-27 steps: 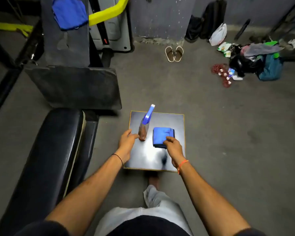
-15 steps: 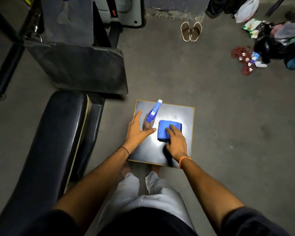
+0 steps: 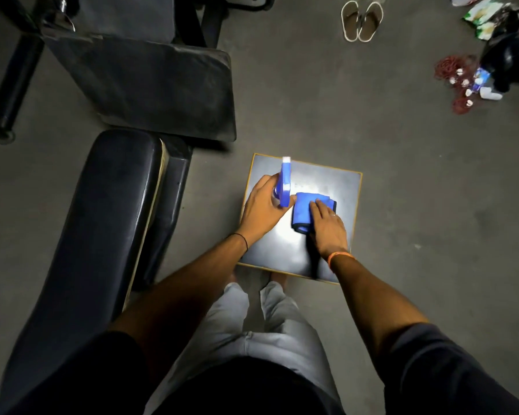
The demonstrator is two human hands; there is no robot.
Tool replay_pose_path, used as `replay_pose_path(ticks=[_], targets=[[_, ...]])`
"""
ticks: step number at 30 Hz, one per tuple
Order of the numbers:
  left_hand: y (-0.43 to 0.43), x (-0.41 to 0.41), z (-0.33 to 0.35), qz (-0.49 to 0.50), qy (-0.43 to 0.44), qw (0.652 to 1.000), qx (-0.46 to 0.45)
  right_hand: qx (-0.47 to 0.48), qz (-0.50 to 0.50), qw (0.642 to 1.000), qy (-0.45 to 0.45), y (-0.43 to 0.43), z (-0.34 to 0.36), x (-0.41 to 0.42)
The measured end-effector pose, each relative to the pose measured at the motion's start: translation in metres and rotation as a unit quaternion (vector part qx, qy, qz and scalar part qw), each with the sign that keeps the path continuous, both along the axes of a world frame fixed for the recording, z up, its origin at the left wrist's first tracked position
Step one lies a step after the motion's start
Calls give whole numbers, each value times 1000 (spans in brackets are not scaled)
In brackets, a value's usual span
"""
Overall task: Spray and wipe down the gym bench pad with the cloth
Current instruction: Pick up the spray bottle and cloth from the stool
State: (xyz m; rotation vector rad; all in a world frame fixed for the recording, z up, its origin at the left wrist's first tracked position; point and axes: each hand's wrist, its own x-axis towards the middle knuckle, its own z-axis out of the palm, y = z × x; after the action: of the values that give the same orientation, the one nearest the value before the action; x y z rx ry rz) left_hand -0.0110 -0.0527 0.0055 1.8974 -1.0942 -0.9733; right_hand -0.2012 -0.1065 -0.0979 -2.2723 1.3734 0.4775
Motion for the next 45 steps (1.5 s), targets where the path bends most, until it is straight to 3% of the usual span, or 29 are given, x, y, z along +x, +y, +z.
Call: replay_pose_path(ticks=[6,11,14,18,29,33,36,38,40,45], targets=[[20,1,8,68,40,997,6,18,-80,995,-52,-10,16,11],[45,4,15,98,42,994,24,31,-192,960,-202,3,22,11],[60,7,14,117,29,992,30,19,-131,980,-146,9,22,10],[78,6,13,136,28,990,28,-25,73,996,-47,20,15,6],[127,-9,6,149,19,989,-10,-62,144,983,95,42,-11,15],[145,-4,5,178,31,984,1,-57,122,989,58,21,3,31],[159,2,4,214,17,977,8,23,-23,996,-83,10,17,41],[168,6,3,238,19,971,13,149,-158,945,-244,19,25,50],[179,11,2,255,14,967,19,281,-255,858,-345,37,35,60],[209,32,5,293,11,956,33,452,-324,752,-354,80,64,101]])
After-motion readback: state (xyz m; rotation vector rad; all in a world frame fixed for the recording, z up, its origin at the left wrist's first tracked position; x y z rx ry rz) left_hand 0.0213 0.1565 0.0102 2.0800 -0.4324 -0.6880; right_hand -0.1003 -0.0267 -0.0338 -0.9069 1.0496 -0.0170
